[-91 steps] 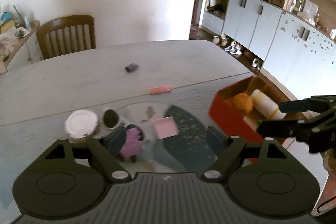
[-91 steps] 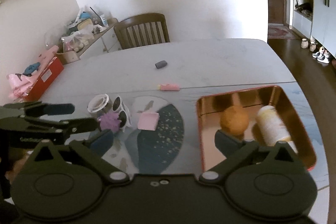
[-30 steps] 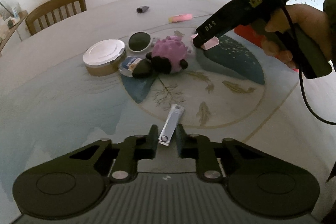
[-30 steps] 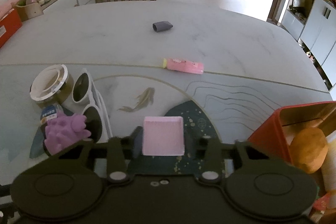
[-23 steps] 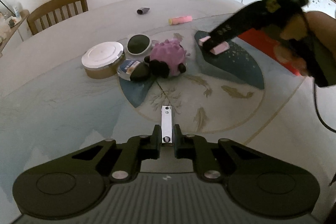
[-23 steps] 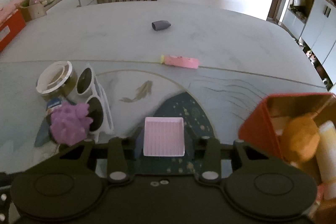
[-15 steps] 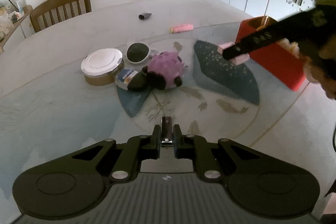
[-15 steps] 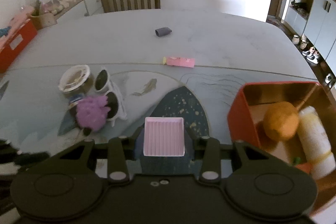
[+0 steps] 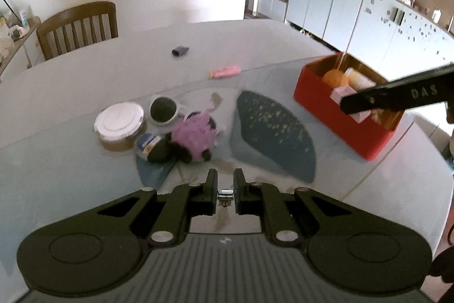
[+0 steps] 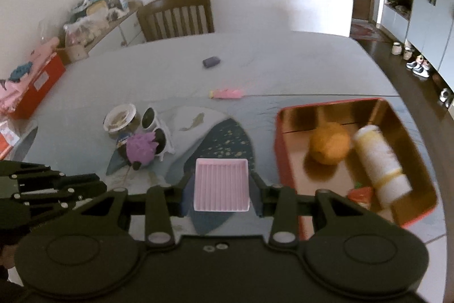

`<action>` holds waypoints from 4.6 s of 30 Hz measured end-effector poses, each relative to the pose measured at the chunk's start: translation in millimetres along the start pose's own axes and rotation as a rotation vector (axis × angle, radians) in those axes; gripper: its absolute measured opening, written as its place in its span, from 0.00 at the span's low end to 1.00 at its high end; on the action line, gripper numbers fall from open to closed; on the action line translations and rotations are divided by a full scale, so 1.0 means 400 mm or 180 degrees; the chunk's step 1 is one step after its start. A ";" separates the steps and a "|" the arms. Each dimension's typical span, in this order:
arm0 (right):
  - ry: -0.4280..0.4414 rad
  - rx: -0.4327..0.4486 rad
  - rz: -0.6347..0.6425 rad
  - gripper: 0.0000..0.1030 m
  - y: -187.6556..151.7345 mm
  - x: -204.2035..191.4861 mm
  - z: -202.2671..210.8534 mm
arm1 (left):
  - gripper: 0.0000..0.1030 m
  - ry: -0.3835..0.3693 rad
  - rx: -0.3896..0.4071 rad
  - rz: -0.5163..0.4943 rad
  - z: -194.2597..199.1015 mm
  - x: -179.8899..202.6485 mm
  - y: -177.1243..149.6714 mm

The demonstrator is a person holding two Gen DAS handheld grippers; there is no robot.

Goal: Organize rigid objects
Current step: 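Carry the nail clipper in left gripper while right gripper carries the pink dish to the red box, then open left gripper to drop the clipper while right gripper releases the pink dish in the box, then move left gripper toward the silver round tin while right gripper moves toward the purple spiky toy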

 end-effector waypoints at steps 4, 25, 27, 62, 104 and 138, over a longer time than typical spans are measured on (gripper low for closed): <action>-0.0068 0.0044 -0.0068 0.39 0.002 0.059 0.022 | 0.10 -0.0035 0.0064 -0.0019 0.008 0.033 0.040; -0.0198 -0.0091 0.0025 0.39 -0.017 0.310 -0.006 | 0.10 -0.0533 0.0216 -0.0237 -0.144 0.329 0.283; -0.0193 -0.0114 0.0073 0.39 -0.019 0.324 -0.016 | 0.10 -0.0565 0.0199 -0.0253 -0.170 0.360 0.296; 0.0048 -0.0312 0.0922 0.38 -0.044 0.334 -0.116 | 0.10 -0.0494 -0.0346 0.0015 -0.485 0.476 0.302; 0.0177 -0.0010 0.0455 0.63 -0.008 0.324 0.016 | 0.30 -0.0317 0.0046 -0.0060 -0.239 0.452 0.276; 0.0429 0.0250 0.0323 1.00 0.023 -0.134 0.004 | 0.81 0.0680 0.0701 0.0462 0.035 -0.096 0.169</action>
Point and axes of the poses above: each gripper's, at about its wrist camera, not at the fingertips, and z roughly against the way its jaws point, x to its right, y to its top, the point moved 4 cm from there along -z, roughly the way its jaws point, and after that the axes turned 8 degrees about -y, right-handed, at the moved point
